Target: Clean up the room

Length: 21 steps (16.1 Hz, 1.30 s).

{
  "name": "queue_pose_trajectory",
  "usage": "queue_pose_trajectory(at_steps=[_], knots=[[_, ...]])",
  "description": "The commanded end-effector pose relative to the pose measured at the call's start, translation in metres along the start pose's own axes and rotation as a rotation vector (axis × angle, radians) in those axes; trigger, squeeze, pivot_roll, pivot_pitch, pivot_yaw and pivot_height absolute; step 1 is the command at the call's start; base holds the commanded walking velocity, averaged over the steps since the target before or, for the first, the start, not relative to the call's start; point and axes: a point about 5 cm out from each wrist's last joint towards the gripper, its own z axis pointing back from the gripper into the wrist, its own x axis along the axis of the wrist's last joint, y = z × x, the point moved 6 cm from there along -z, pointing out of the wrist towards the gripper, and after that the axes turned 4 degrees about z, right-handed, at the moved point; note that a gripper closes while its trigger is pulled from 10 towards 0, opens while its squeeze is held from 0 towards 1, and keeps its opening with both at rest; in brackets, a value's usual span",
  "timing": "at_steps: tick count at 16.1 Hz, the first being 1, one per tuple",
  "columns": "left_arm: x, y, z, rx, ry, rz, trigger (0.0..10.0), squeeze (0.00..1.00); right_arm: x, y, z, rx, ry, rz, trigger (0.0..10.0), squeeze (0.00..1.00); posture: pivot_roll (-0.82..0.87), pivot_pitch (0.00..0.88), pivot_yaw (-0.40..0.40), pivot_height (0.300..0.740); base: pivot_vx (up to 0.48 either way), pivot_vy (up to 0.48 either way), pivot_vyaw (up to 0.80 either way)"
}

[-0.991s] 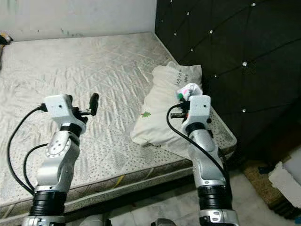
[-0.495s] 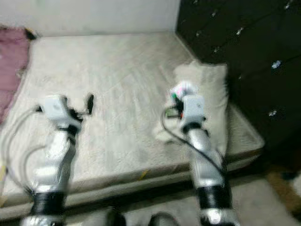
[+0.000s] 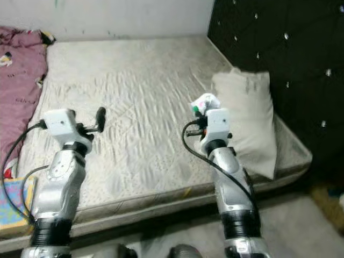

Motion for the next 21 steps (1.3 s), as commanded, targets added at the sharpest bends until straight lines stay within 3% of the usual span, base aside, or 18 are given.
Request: queue_pose_trajectory(at_steps=[1,18,21], knots=[[0.0035,0.0021,-0.0003,0.002,-0.008,-0.012,10.0,0.0,0.0019,0.0003,-0.0015,-0.004,0.0,-0.011,10.0,0.0,0.01,0.0,-0.048,0.74,0.0,0.48,0.0],[0.0064,0.0032,-0.0038,0.008,-0.02,-0.013,10.0,0.0,0.0031,0.0067,-0.0047,0.024,-0.004,0.013,10.0,0.0,0.01,0.0,-0.049,0.74,0.0,0.48,0.0],[0.009,0.0016,-0.0035,0.001,-0.036,-0.017,10.0,0.0,0.0031,0.0077,-0.0048,0.03,-0.007,0.021,10.0,0.0,0.01,0.0,-0.048,0.74,0.0,0.136,0.0]])
